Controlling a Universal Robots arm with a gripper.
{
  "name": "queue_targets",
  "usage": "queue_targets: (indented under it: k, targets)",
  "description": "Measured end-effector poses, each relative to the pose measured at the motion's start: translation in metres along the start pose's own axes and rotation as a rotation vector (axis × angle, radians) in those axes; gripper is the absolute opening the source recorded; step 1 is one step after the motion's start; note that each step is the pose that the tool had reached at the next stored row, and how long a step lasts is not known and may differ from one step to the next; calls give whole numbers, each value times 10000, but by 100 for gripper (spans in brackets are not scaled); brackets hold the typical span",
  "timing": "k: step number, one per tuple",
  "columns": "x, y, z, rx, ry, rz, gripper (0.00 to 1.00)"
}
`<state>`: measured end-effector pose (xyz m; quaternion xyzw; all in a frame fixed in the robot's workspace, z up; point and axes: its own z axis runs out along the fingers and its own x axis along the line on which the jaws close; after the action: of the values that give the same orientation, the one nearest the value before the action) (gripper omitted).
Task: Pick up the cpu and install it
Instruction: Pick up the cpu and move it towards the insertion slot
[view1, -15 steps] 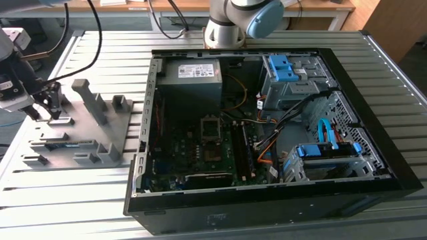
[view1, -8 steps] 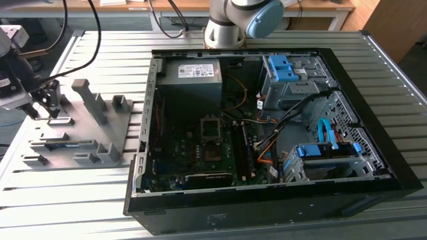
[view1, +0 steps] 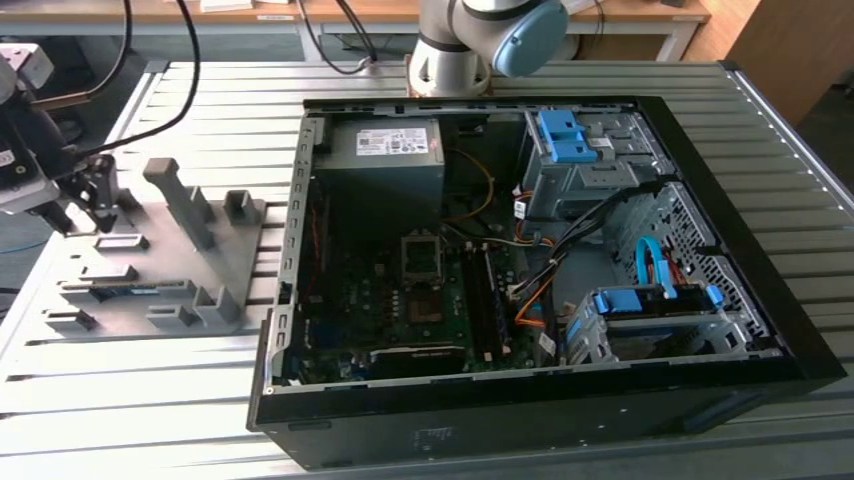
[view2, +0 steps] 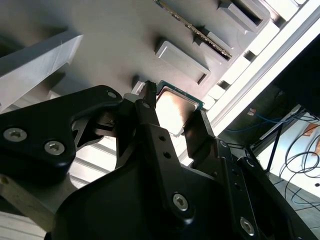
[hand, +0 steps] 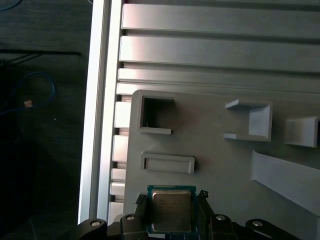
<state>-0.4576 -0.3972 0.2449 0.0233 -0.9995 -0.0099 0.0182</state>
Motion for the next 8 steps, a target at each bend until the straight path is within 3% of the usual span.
queue_targets:
  k: [8]
  targets:
    - [2,1,-63,-1,-1,0,47]
